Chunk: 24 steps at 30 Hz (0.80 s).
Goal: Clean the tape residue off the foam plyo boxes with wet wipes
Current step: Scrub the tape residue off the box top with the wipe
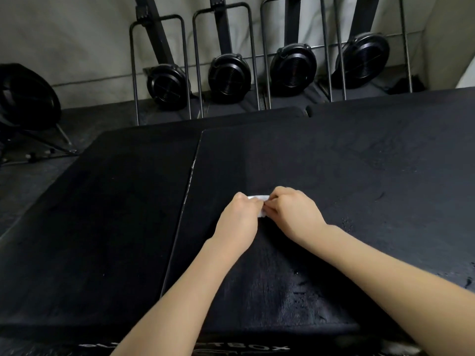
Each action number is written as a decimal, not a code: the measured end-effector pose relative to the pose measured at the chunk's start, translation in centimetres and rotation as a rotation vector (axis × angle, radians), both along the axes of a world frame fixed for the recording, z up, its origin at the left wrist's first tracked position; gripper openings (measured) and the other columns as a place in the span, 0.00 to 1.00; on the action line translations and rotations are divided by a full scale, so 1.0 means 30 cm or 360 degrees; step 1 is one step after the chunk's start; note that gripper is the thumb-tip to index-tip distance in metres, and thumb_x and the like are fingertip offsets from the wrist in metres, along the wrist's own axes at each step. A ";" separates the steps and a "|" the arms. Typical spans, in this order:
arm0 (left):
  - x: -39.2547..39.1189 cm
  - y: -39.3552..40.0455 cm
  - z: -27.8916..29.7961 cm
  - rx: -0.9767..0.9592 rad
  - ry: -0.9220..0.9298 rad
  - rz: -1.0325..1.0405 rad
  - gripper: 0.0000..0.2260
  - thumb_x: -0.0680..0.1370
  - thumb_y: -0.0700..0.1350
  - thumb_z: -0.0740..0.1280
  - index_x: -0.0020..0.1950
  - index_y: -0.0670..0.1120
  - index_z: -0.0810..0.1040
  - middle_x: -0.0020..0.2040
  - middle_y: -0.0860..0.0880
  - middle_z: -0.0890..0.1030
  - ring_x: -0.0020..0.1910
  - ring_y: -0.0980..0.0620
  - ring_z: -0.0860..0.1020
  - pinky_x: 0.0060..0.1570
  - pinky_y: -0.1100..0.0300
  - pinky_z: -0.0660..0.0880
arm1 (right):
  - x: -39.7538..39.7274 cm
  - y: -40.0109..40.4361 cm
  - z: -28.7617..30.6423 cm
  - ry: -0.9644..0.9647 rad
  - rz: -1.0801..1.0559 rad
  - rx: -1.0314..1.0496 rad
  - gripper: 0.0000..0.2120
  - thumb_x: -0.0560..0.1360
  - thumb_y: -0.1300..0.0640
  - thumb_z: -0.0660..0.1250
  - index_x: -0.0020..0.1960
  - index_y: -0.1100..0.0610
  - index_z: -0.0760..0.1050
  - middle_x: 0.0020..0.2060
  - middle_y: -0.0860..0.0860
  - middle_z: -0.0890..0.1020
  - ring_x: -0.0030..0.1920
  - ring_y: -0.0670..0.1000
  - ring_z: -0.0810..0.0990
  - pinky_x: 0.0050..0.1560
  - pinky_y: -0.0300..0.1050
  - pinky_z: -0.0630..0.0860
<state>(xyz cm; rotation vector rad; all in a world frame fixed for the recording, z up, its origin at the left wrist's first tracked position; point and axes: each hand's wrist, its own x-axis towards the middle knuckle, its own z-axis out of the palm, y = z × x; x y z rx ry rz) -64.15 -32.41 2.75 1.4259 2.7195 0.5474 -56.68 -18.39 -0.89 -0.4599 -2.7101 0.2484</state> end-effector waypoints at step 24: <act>-0.133 0.130 -0.032 0.0025 -0.0015 0.0004 0.21 0.76 0.41 0.56 0.64 0.56 0.77 0.57 0.51 0.77 0.44 0.51 0.78 0.42 0.57 0.79 | -0.146 0.154 0.018 -0.0035 0.0105 -0.0052 0.15 0.81 0.46 0.64 0.50 0.55 0.84 0.49 0.49 0.81 0.47 0.54 0.79 0.45 0.44 0.71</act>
